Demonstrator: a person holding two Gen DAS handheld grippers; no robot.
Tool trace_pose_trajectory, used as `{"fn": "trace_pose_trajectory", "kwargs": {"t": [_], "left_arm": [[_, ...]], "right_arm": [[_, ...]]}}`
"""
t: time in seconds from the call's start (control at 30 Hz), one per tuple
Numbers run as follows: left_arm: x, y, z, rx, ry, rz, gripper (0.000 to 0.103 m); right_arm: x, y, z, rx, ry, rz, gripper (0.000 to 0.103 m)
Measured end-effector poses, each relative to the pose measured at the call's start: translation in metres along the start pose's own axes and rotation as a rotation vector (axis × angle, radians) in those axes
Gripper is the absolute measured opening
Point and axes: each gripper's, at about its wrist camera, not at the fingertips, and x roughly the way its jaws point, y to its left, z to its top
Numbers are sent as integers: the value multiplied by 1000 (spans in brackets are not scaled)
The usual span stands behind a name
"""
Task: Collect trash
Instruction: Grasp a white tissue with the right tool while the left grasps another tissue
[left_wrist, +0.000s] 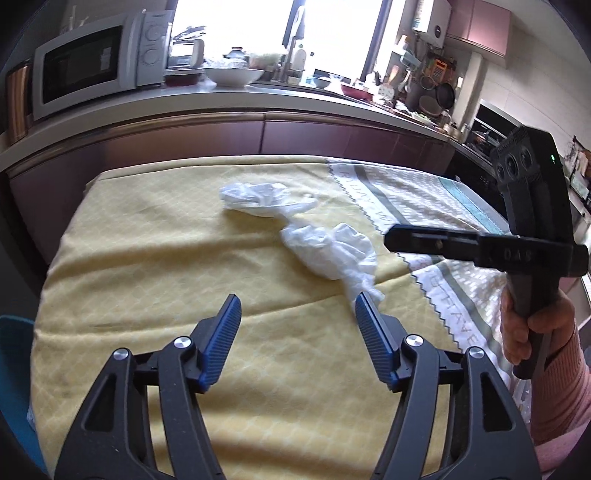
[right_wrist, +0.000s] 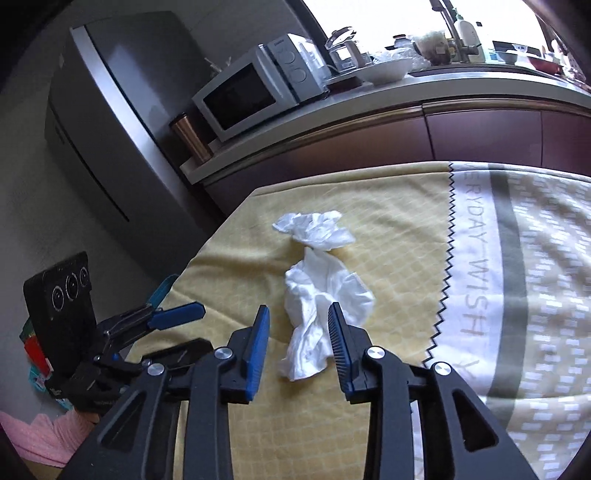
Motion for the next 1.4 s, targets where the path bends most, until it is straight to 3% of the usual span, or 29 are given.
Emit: {"fn": "trace_pose_trajectory", "kwargs": {"t": [0.23, 0.33, 0.43, 0.47, 0.53, 0.6, 0.67, 0.9, 1.13, 1.17, 1.3, 1.4], "left_arm": [[43, -28, 21, 21, 63, -12, 72], [64, -32, 27, 9, 108, 9, 65], [78, -26, 27, -47, 146, 7, 54], [80, -24, 26, -60, 154, 4, 42], [80, -20, 25, -71, 150, 12, 28], [77, -16, 23, -87, 156, -18, 9], [70, -12, 21, -93, 141, -19, 7], [38, 5, 9, -106, 86, -36, 6], [5, 18, -5, -83, 46, 9, 6], [1, 21, -8, -84, 43, 14, 6], [-13, 31, -17, -100, 34, 37, 6], [-21, 42, -24, -113, 27, 52, 6]], "right_arm": [[3, -12, 21, -1, -37, -51, 35], [12, -14, 31, -12, -37, -67, 36], [23, -15, 41, -22, -27, -71, 36], [26, -15, 43, -24, -22, -69, 36], [33, -16, 49, -26, -12, -72, 37], [43, -15, 55, -39, 9, -69, 46], [53, -11, 59, -60, 24, -76, 55], [85, -4, 69, -87, 72, -101, 57], [114, -2, 71, -76, 120, -113, 59], [116, -2, 70, -71, 122, -115, 57], [123, -1, 68, -69, 145, -103, 27], [122, 1, 65, -76, 142, -97, 15]]}}
